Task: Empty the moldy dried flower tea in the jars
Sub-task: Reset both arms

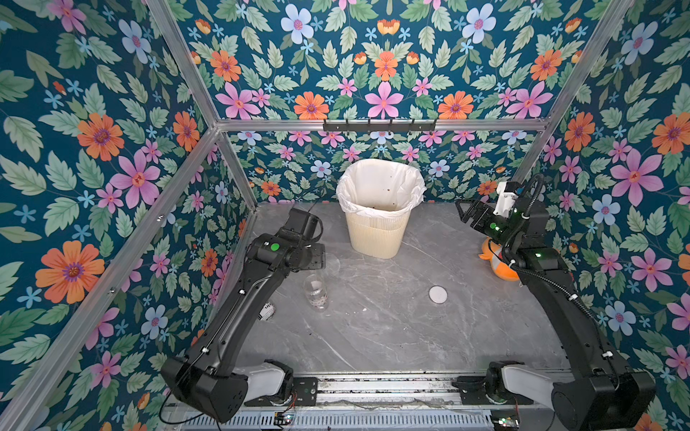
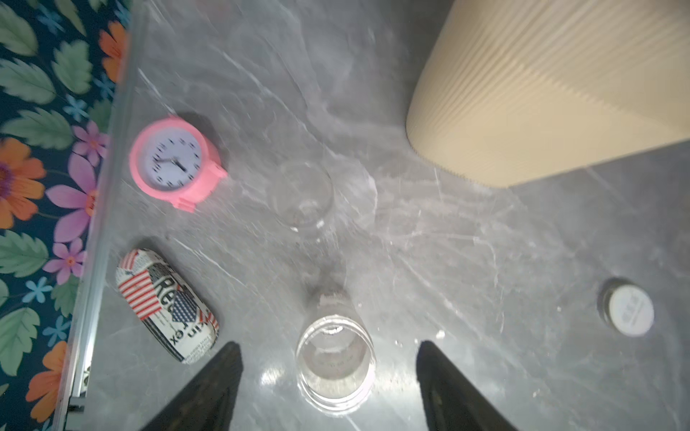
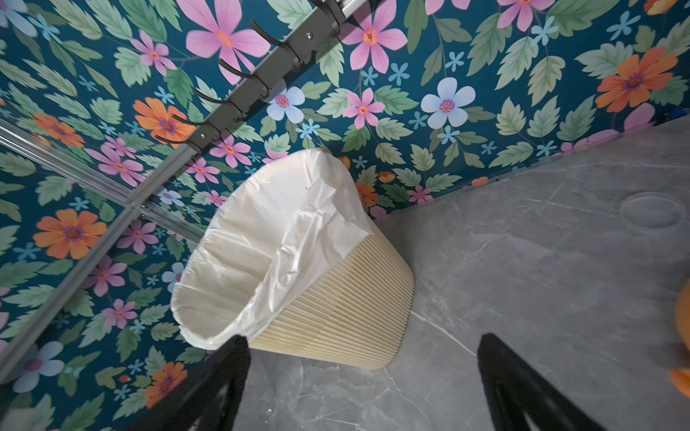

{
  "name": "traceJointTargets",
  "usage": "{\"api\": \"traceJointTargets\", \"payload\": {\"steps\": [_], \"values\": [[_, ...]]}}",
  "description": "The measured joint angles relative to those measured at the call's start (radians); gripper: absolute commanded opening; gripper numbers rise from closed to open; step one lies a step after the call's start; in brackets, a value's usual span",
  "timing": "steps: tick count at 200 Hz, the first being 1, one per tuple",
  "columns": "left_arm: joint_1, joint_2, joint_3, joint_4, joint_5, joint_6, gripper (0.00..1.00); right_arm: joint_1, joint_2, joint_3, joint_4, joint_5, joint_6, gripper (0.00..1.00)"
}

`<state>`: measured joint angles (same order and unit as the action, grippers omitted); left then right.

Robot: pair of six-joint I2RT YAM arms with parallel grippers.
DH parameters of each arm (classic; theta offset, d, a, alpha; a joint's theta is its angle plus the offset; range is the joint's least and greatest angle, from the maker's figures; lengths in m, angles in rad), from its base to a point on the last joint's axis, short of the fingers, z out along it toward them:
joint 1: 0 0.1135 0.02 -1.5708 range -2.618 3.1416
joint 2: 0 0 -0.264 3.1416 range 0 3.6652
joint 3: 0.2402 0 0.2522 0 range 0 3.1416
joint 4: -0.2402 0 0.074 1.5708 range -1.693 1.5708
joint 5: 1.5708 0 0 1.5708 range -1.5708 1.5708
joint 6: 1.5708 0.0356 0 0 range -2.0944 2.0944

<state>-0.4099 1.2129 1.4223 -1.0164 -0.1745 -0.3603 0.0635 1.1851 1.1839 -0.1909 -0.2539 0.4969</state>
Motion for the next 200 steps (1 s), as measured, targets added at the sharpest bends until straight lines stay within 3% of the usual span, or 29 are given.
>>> {"api": "traceJointTargets", "payload": {"steps": [15, 58, 103, 155, 200], "values": [[0.032, -0.091, -0.099, 0.128, -0.052, 0.026, 0.99, 0.005, -0.005, -0.032, -0.016, 0.029, -0.064, 0.99], [0.092, -0.312, -0.549, 0.585, -0.232, 0.139, 0.99, 0.008, -0.058, -0.254, 0.003, 0.145, -0.220, 0.99], [0.176, -0.356, -1.001, 1.102, -0.373, 0.209, 0.99, 0.012, -0.074, -0.489, 0.174, 0.262, -0.303, 0.99], [0.249, -0.214, -1.337, 1.690, -0.425, 0.208, 0.99, 0.012, -0.026, -0.692, 0.477, 0.360, -0.389, 0.99], [0.279, 0.141, -1.332, 2.133, -0.367, 0.268, 0.99, 0.012, 0.091, -0.811, 0.838, 0.364, -0.447, 0.99]]}}
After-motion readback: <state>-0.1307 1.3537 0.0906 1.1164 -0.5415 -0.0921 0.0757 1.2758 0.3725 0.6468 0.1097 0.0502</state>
